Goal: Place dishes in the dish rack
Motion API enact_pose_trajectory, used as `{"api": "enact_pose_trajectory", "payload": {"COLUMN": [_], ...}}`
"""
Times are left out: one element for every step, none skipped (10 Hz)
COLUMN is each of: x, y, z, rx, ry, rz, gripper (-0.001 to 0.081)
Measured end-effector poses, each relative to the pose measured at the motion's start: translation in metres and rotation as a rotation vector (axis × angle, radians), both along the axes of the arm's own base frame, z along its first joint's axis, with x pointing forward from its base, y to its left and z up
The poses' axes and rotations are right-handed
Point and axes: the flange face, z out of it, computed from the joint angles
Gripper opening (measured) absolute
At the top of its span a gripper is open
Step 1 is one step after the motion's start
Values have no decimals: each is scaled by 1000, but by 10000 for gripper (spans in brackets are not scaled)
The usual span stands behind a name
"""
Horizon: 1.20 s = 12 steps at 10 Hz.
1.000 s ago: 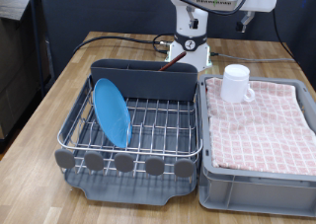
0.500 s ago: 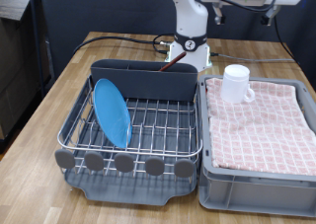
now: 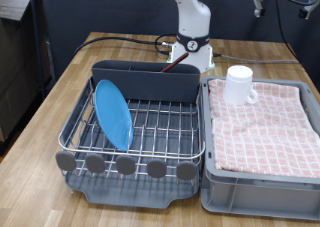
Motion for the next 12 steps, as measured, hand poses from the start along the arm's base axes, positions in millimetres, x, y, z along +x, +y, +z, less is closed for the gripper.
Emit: {"api": "enact_pose_trajectory", "payload": {"x": [-4, -8, -12, -15, -18, -21, -23, -26, -27, -27, -27, -27], "y": [6, 9, 11, 10, 10, 9, 8, 8, 10, 12, 11, 11], "z": [-3, -7, -13, -21, -30, -40, -51, -62, -74, -82, -81, -81], "rx": [-7, -14, -22, -41, -52, -61, -67, -71, -62, -56, -58, -59], "ry": [10, 24, 42, 68, 92, 115, 138, 162, 176, 177, 178, 180], "rz": [15, 31, 57, 88, 112, 137, 165, 208, 253, 293, 281, 279], "gripper": [803, 803, 803, 803, 803, 803, 803, 803, 803, 803, 803, 803]}}
